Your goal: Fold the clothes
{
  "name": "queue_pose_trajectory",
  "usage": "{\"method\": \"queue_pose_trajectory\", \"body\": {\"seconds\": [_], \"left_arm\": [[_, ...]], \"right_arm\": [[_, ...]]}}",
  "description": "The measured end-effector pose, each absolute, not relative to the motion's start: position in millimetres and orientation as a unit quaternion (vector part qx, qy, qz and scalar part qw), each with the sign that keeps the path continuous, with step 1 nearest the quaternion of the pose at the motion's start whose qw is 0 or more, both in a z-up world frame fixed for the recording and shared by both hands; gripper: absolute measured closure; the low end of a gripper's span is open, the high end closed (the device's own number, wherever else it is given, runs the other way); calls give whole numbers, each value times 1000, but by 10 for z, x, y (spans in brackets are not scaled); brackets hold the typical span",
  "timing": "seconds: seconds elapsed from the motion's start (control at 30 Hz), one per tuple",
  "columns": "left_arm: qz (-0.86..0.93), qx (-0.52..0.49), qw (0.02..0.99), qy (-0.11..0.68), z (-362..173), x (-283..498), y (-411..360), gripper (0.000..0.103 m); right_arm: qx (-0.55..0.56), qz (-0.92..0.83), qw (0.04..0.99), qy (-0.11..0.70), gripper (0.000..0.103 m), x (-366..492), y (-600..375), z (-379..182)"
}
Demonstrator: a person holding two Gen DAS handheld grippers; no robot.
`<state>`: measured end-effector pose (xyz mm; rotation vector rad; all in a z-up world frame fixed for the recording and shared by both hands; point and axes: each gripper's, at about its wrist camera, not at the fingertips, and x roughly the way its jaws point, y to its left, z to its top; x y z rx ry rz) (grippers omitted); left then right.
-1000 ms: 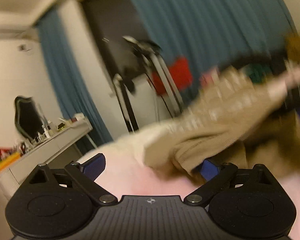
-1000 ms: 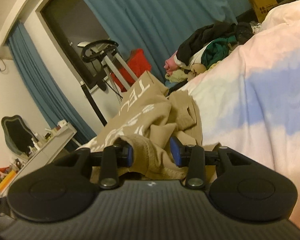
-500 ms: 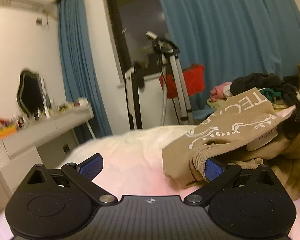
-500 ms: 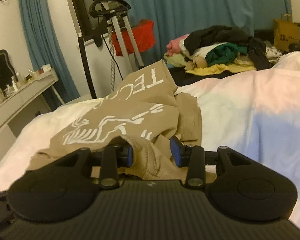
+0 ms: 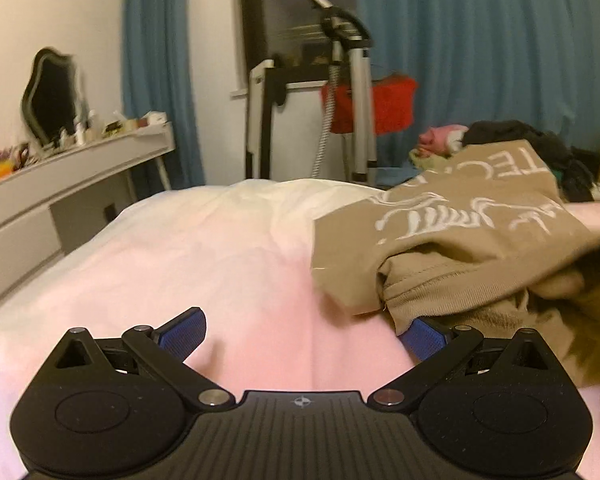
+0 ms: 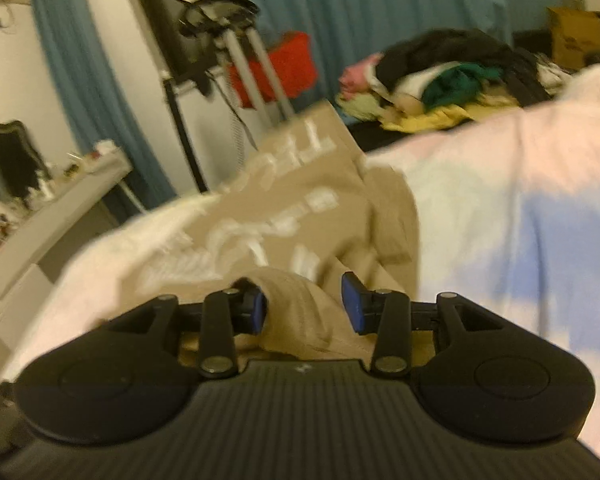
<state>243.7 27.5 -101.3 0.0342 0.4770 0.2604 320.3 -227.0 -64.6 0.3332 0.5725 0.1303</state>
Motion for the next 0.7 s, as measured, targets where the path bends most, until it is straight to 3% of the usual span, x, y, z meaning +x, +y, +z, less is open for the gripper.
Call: {"method": "queue_pose_trajectory", "body": {"seconds": [0.2,0.4,0.57,0.7], "left_arm": [[145,-25,975,169,-725,2240,463,0],[135,-120,981,68,-239,1764,650,2],[102,-145,984,23,63,1281,795,1],[45,-128,989,63,166,1004,769,0]], "right_arm": [[246,-1,946,209,56,2877,-2399,-700],[213,-55,970,99,56,2254,-2429,-120],[193,-58,977,70,55,1840,-2731,323],[154,-24,982,109,55,1626,-2859,465]]}}
